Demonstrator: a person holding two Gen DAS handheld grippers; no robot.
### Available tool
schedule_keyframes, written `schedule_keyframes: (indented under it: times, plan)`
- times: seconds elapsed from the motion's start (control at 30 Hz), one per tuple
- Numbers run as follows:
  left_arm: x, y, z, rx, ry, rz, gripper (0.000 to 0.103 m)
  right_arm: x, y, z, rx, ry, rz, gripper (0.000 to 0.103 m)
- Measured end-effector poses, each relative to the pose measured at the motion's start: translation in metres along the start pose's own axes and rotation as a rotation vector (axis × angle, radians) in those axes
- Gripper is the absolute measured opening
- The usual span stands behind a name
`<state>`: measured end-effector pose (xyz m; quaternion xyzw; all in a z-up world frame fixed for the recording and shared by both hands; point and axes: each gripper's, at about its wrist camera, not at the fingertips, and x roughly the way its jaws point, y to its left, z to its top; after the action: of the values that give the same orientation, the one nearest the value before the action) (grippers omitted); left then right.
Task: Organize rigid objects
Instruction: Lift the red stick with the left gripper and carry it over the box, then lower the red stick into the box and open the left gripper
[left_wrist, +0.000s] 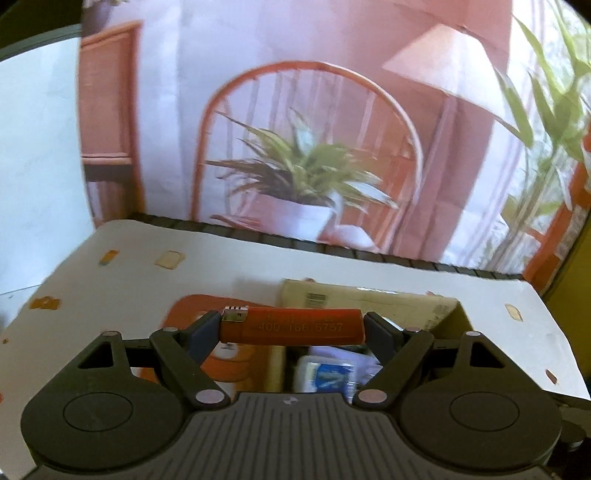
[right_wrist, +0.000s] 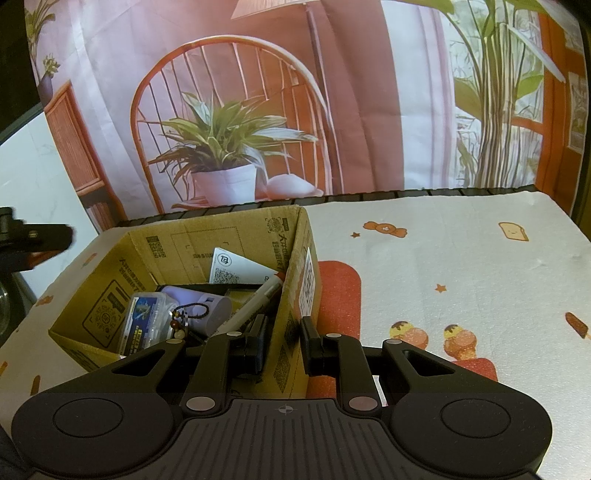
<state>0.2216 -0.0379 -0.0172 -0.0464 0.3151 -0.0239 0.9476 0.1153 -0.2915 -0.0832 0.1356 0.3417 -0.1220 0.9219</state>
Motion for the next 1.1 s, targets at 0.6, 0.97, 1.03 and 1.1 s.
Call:
schedule_keyframes:
  times: [0.6,0.97,1.03,1.1]
  plan:
    - [0.06,-0.05,-0.024,0.093,0.18,-0.096,0.085,0.003,0.001,-0.001,0.006,-0.001,0.005,0.019]
    - [0.074,-0.049,-0.031,0.147,0.225,-0.077,0.085,0.003,0.001,-0.001,0.006,0.0,0.005,0.019]
    - [0.075,-0.05,-0.03,0.158,0.228,-0.075,0.085,0.003,0.001,-0.001,0.007,0.0,0.005,0.019]
    - [0.074,-0.049,-0.03,0.161,0.228,-0.077,0.085,0.003,0.001,-0.001,0.007,0.0,0.005,0.019]
